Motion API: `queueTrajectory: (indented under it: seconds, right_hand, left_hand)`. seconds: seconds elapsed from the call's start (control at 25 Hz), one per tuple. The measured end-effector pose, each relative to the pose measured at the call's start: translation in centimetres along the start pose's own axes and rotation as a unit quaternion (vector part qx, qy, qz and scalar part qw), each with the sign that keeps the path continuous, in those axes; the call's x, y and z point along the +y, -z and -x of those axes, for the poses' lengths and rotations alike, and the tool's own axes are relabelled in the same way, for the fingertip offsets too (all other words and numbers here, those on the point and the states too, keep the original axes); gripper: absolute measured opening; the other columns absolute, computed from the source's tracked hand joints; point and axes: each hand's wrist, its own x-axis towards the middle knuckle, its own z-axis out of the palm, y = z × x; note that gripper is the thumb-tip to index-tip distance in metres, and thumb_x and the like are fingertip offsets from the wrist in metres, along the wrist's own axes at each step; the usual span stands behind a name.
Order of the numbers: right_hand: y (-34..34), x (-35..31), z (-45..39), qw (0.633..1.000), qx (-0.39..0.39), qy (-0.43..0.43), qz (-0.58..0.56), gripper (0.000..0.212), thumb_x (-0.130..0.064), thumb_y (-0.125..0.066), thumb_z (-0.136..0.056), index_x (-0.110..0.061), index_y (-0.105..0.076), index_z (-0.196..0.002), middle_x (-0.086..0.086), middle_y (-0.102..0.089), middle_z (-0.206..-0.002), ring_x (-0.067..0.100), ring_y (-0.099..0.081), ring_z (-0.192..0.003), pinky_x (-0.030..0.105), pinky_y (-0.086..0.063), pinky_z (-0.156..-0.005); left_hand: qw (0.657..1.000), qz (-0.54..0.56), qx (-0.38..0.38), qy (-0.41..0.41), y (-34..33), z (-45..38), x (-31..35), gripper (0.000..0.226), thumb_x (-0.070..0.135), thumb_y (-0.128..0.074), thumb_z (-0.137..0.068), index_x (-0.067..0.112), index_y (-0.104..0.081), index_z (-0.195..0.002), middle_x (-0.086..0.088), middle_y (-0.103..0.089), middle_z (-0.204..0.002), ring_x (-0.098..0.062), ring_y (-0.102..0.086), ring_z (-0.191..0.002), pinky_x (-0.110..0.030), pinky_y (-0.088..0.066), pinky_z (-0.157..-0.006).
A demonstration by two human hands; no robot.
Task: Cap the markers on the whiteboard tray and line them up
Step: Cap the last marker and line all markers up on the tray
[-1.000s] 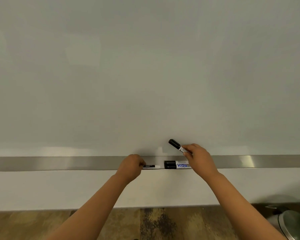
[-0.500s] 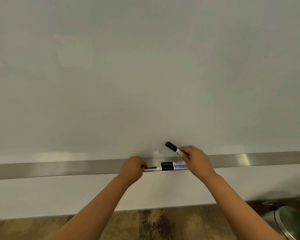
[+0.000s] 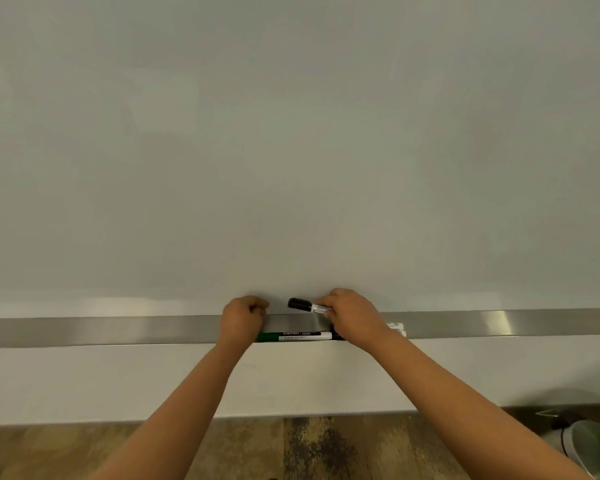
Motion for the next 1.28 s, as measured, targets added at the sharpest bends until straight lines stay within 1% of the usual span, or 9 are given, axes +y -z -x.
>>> queueTrajectory:
  seconds: [0.16, 0.28, 0.4, 0.6, 0.72, 0.88, 1.0, 1.12, 1.28]
  right_hand:
    - [-2.1, -2.6, -1.7, 0.997, -0.049, 0.045, 0.026, 0.032, -0.015, -0.05, -0.09, -0.017, -0.057, -0.122, 0.009, -0.062, -0.121, 0.028, -0.052, -0.114, 0.036, -0.043, -0.09]
    - [-3.3, -3.1, -2.1, 0.995, -0.063, 0.06, 0.049, 0.027, -0.014, -0.048, -0.09, -0.014, -0.06, -0.114, 0.011, -0.065, -0.115, 0.031, -0.056, -0.107, 0.038, -0.045, -0.083]
    - [-4.0, -3.1, -2.1, 0.994, -0.066, 0.065, 0.058, 0.028, -0.013, -0.045, -0.091, -0.014, -0.06, -0.115, 0.011, -0.064, -0.116, 0.03, -0.056, -0.107, 0.039, -0.046, -0.084]
    - [-4.6, -3.1, -2.1, 0.992, -0.061, 0.083, 0.066, 0.029, -0.011, -0.044, -0.092, -0.013, -0.063, -0.114, 0.013, -0.064, -0.113, 0.031, -0.056, -0.106, 0.038, -0.046, -0.082]
    - [-4.4, -2.5, -1.8, 0.994, -0.051, 0.082, 0.056, 0.032, -0.007, -0.044, -0.091, -0.012, -0.061, -0.117, 0.013, -0.063, -0.116, 0.03, -0.055, -0.109, 0.035, -0.044, -0.086]
    - [-2.6, 0.0, -1.4, 1.0, -0.006, 0.021, 0.013, 0.031, -0.011, -0.043, -0.093, -0.011, -0.061, -0.118, 0.012, -0.064, -0.119, 0.029, -0.056, -0.113, 0.034, -0.043, -0.092]
    - [-1.9, 1.1, -0.7, 0.999, -0.027, -0.002, 0.031, 0.028, -0.013, -0.044, -0.093, -0.011, -0.066, -0.111, 0.012, -0.066, -0.115, 0.029, -0.058, -0.108, 0.037, -0.047, -0.089]
    - [-2.4, -0.3, -0.6, 0.996, -0.062, 0.032, 0.061, 0.028, -0.016, -0.045, -0.092, -0.009, -0.066, -0.109, 0.014, -0.065, -0.111, 0.032, -0.057, -0.105, 0.04, -0.048, -0.084]
    - [-3.1, -1.8, -1.3, 0.991, -0.082, 0.063, 0.081, 0.03, -0.015, -0.045, -0.091, -0.016, -0.066, -0.112, 0.013, -0.064, -0.11, 0.032, -0.056, -0.104, 0.038, -0.046, -0.079]
  left_hand:
    - [0.996, 0.04, -0.001, 0.085, 1.4, 0.0, -1.2, 0.029, -0.005, -0.047, -0.086, 0.001, -0.069, -0.103, -0.017, -0.068, -0.112, -0.03, -0.061, -0.1, -0.025, -0.044, -0.08]
    - [0.993, 0.044, -0.014, 0.106, 1.6, 0.3, -1.7, 0.027, -0.003, -0.05, -0.086, 0.001, -0.069, -0.105, -0.017, -0.067, -0.113, -0.03, -0.06, -0.102, -0.026, -0.045, -0.081]
    - [0.993, 0.034, -0.029, 0.113, 1.7, 0.4, -1.9, 0.027, -0.002, -0.052, -0.086, 0.001, -0.068, -0.107, -0.018, -0.067, -0.114, -0.031, -0.06, -0.104, -0.027, -0.045, -0.081]
    - [0.993, 0.027, -0.039, 0.111, 1.6, 0.5, -2.0, 0.027, -0.004, -0.053, -0.085, -0.001, -0.068, -0.107, -0.019, -0.067, -0.114, -0.032, -0.061, -0.103, -0.026, -0.045, -0.08]
    - [0.992, 0.036, -0.046, 0.108, 1.4, 0.6, -1.9, 0.027, -0.005, -0.052, -0.085, -0.002, -0.068, -0.106, -0.02, -0.067, -0.114, -0.033, -0.062, -0.103, -0.026, -0.046, -0.08]
    - [0.993, 0.029, -0.044, 0.104, 1.2, 0.6, -1.6, 0.026, -0.004, -0.052, -0.084, -0.001, -0.069, -0.104, -0.019, -0.068, -0.111, -0.033, -0.062, -0.101, -0.027, -0.047, -0.08]
    - [0.995, -0.014, -0.052, 0.083, 0.9, 0.5, -1.1, 0.026, -0.001, -0.051, -0.085, 0.001, -0.071, -0.102, -0.018, -0.07, -0.108, -0.033, -0.063, -0.097, -0.027, -0.047, -0.078]
    - [0.99, -0.095, -0.091, 0.044, 0.7, 0.6, -0.4, 0.026, 0.003, -0.05, -0.086, 0.004, -0.072, -0.101, -0.019, -0.071, -0.106, -0.028, -0.06, -0.086, -0.025, -0.043, -0.072]
    - [0.987, -0.12, -0.103, 0.039, 0.7, 0.3, 0.0, 0.024, 0.004, -0.054, -0.085, 0.005, -0.072, -0.101, -0.018, -0.071, -0.105, -0.032, -0.064, -0.096, -0.028, -0.046, -0.074]
